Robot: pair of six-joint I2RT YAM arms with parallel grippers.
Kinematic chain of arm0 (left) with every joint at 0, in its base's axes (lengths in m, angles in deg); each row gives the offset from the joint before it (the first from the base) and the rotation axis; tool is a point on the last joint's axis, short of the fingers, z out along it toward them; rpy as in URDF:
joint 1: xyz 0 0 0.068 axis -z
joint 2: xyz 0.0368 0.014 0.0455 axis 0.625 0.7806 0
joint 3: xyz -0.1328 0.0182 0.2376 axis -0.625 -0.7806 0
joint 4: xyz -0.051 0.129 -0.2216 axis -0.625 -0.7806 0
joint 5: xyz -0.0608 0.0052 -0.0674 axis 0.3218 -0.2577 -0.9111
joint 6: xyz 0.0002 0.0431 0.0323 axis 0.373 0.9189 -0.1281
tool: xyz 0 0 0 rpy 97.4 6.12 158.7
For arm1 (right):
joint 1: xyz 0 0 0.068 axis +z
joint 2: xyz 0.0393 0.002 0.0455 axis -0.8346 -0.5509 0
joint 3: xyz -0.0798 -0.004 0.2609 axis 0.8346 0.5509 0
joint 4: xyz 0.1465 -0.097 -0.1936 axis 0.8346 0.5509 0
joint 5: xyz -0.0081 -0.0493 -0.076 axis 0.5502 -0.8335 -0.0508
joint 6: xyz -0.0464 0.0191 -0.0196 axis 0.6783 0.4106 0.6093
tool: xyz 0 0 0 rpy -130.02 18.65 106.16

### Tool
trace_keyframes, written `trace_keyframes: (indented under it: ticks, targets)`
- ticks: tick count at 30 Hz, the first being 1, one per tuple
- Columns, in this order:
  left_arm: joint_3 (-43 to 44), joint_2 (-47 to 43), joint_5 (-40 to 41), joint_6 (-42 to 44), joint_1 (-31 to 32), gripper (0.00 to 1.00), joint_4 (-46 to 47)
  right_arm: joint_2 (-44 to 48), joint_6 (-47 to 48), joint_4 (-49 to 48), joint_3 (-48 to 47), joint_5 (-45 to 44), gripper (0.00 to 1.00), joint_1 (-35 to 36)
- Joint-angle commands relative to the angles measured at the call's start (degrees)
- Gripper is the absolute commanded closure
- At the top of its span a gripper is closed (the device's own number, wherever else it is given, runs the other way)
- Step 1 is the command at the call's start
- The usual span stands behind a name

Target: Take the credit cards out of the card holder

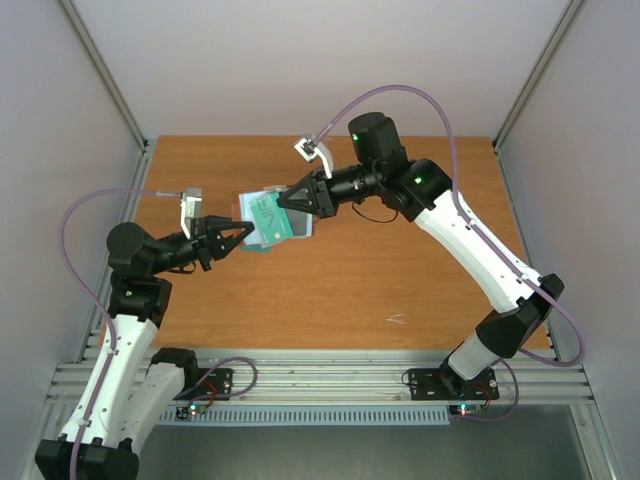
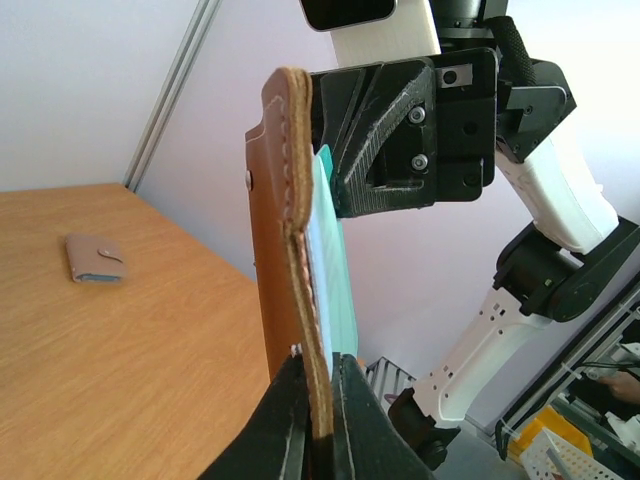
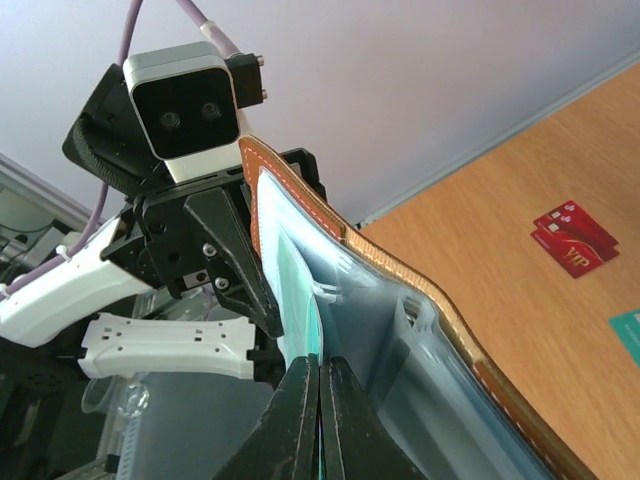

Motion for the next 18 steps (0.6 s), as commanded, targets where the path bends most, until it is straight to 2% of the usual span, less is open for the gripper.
trace_keyframes:
  ticks: [1, 9, 12, 15, 18]
  targets:
    - [-0.15, -1.21, -0.04, 0.63, 0.16, 1.00, 3.55, 2.55, 0.44, 0.37, 0.65, -3.74, 0.99, -1.37]
    - [-0.28, -1.40, 1.95, 0.58, 0.06, 1.00, 2.68, 5.91, -1.49, -0.19, 4.90, -6.73, 0.99, -5.45]
    - [-0.37, -1.73, 4.58, 1.33, -0.16, 1.00, -0.60, 7.11, -3.73, -1.27, 6.45, -7.66, 0.99, -7.72]
    - [-0.27, -2.47, 10.86, 3.04, -0.81, 1.00, -6.11, 8.20, -7.58, -3.57, 8.26, -11.11, 0.99, -9.61]
    - [0.43, -3.58, 19.84, 5.60, -2.01, 1.00, -13.92, 8.93, -15.64, -6.98, 11.16, -17.76, 0.99, -11.96]
